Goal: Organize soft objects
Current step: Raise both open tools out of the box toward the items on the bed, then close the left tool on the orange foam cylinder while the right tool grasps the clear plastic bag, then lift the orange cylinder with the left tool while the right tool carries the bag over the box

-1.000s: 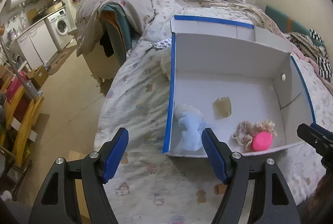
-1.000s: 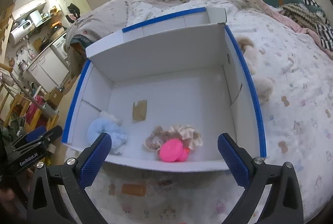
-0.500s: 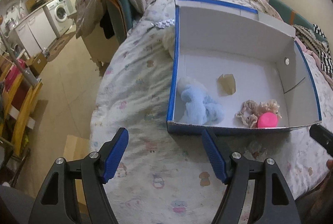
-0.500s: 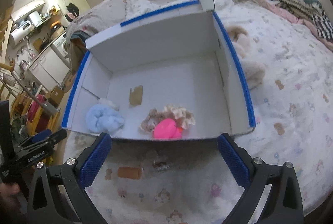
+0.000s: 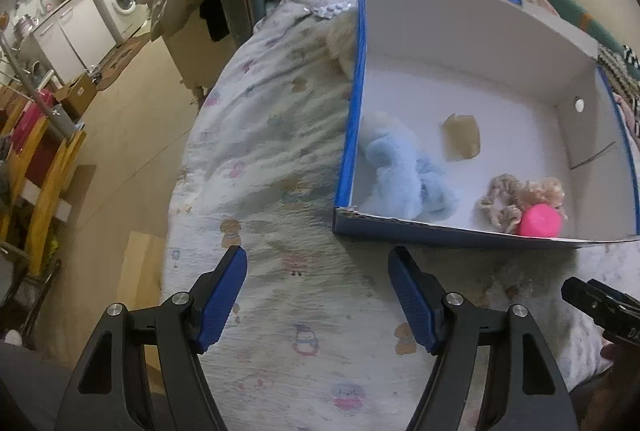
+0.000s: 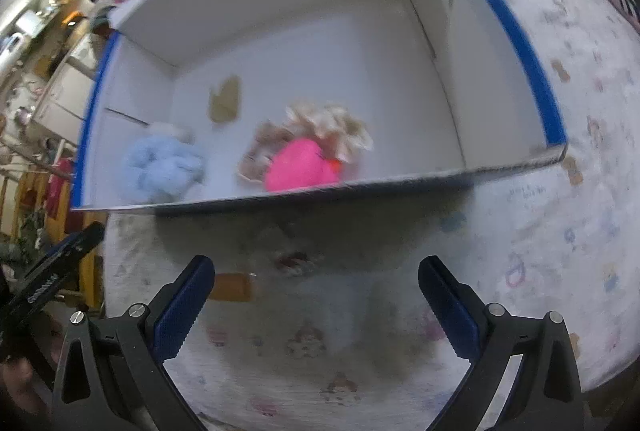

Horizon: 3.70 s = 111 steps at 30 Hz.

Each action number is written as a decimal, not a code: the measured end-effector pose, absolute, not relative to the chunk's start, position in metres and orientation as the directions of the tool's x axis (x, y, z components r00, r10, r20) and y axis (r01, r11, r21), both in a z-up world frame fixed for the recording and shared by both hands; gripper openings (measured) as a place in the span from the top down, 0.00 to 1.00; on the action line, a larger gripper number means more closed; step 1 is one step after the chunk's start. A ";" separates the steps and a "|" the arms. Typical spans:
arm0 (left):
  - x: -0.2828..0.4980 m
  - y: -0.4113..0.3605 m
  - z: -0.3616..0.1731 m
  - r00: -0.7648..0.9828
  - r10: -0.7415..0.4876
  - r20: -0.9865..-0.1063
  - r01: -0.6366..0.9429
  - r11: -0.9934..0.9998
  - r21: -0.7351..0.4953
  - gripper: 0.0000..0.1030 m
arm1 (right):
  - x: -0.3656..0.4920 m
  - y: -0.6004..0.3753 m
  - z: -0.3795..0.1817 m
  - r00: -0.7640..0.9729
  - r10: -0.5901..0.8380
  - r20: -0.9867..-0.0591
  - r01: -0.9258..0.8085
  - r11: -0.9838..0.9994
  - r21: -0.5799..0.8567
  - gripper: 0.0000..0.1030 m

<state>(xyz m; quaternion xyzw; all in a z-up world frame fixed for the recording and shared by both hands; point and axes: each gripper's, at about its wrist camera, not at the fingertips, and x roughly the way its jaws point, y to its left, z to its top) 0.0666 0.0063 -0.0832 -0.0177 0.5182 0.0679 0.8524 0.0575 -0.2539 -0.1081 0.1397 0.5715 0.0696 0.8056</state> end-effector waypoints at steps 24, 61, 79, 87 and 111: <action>0.073 -0.012 -0.108 0.383 0.046 -0.923 -0.085 0.996 0.015 0.31 | 0.084 -0.185 -0.162 0.217 0.125 -0.968 -0.131 0.987 0.098 0.61; 0.073 -0.029 -0.132 0.216 -0.157 -0.964 0.029 0.988 -0.155 0.93 | 0.038 -0.252 -0.123 0.276 0.199 -0.940 -0.018 0.979 0.202 0.62; 0.045 0.022 -0.115 0.286 -0.013 -0.958 -0.095 0.995 -0.042 0.93 | 0.032 -0.213 -0.104 0.288 0.257 -0.922 -0.137 0.964 0.226 0.62; 0.027 0.017 -0.093 0.360 0.046 -0.932 -0.146 0.989 -0.008 0.93 | 0.025 -0.217 -0.082 0.330 0.284 -0.900 -0.131 0.958 0.254 0.62; 0.049 0.009 0.002 0.622 0.109 -0.776 -0.135 0.990 0.031 0.93 | 0.034 -0.239 -0.005 0.587 0.380 -0.715 -0.164 0.920 0.355 0.62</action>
